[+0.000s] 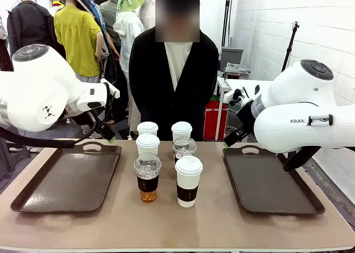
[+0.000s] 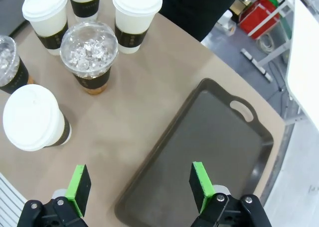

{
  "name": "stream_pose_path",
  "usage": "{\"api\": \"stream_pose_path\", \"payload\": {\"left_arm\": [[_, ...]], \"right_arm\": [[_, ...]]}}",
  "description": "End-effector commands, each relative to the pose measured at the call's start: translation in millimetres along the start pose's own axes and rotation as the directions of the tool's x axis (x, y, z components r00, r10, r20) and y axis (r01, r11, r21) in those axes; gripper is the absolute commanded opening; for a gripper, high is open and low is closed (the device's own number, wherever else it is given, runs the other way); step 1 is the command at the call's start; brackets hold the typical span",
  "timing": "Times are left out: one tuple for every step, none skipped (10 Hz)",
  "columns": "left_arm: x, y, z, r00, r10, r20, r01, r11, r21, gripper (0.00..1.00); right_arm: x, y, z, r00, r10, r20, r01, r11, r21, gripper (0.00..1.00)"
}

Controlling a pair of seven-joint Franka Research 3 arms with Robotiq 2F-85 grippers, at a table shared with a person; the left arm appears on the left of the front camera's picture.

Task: Distribute the coffee onto the tray.
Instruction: Pick up one iced Americano and place it on the right Handle tray.

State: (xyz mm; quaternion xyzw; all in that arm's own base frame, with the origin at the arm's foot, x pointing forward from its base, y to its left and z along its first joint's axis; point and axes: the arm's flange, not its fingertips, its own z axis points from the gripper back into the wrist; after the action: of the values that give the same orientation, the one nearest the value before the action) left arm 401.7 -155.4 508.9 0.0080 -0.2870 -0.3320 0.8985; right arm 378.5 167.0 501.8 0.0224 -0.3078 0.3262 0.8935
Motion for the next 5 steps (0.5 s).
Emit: {"api": "stream_pose_path", "payload": {"left_arm": [[1.6,2.6,5.0,0.999,-0.037,-0.023,0.037,0.999,-0.002,1.00],[2.9,4.3,9.4,0.999,-0.046,-0.019,0.045,0.998,-0.035,1.00],[4.6,9.0,14.7,0.997,-0.074,0.008,0.075,0.993,-0.090,1.00],[5.1,18.6,18.4,0.994,-0.103,0.030,0.107,0.983,-0.149,1.00],[5.3,26.7,20.8,0.992,-0.118,0.037,0.122,0.975,-0.187,1.00]], "right_arm": [[-3.2,-7.5,1.9,1.000,0.022,0.005,-0.022,0.998,0.058,1.00],[-6.0,-9.5,8.0,0.999,0.031,0.013,-0.032,0.996,0.081,1.00],[-8.1,-16.1,15.2,0.999,0.042,0.029,-0.045,0.993,0.109,1.00],[-8.2,-21.1,19.2,0.997,0.060,0.041,-0.065,0.989,0.135,1.00],[-9.9,-26.1,23.7,0.995,0.079,0.053,-0.087,0.981,0.172,1.00]]}}
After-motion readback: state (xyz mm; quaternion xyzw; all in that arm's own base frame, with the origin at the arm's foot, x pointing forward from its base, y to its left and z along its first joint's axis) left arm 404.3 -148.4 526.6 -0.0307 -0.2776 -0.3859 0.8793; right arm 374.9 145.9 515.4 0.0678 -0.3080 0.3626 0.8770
